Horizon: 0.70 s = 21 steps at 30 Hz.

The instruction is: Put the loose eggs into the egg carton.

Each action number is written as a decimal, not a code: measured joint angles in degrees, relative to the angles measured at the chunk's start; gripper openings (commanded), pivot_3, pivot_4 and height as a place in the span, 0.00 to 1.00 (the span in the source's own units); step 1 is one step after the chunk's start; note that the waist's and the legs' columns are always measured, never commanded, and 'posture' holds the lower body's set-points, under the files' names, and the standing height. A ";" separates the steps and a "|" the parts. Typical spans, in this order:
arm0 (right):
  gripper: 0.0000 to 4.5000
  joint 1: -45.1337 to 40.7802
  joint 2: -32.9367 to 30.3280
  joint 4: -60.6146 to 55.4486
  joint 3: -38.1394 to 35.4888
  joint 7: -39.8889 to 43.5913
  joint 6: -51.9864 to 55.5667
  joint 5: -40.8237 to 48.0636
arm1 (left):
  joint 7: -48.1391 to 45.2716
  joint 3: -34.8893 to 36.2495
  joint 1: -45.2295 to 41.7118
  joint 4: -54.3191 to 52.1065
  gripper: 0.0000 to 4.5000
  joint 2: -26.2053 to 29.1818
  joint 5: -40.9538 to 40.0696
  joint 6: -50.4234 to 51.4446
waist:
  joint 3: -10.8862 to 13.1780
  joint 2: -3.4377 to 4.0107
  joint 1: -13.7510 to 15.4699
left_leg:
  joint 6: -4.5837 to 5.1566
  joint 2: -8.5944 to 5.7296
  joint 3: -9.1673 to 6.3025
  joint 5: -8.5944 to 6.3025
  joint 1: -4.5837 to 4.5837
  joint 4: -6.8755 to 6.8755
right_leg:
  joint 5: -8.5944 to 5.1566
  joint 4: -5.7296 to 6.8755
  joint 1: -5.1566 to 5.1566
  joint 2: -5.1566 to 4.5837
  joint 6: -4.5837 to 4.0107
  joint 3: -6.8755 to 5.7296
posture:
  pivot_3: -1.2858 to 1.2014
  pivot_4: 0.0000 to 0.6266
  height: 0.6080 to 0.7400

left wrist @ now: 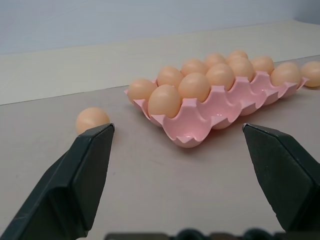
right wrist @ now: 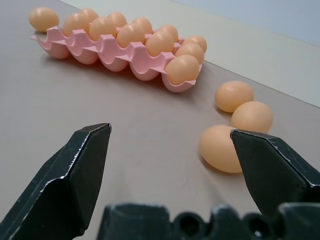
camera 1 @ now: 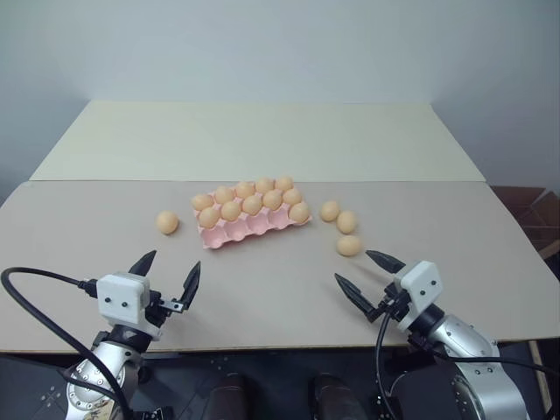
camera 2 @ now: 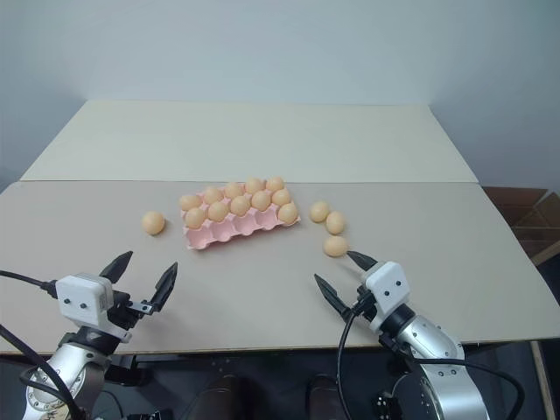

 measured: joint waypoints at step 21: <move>1.00 1.16 -0.03 -0.41 0.00 0.87 0.94 2.00 | -7.20 2.97 1.27 -0.75 0.99 8.27 -9.72 4.79 | 0.00 0.00 0.01 | 0.00 0.03 0.01 0.00 0.01 0.00 | -0.07 0.01 -0.01 -0.01 -0.12 0.00 | 0.52 0.24 1.00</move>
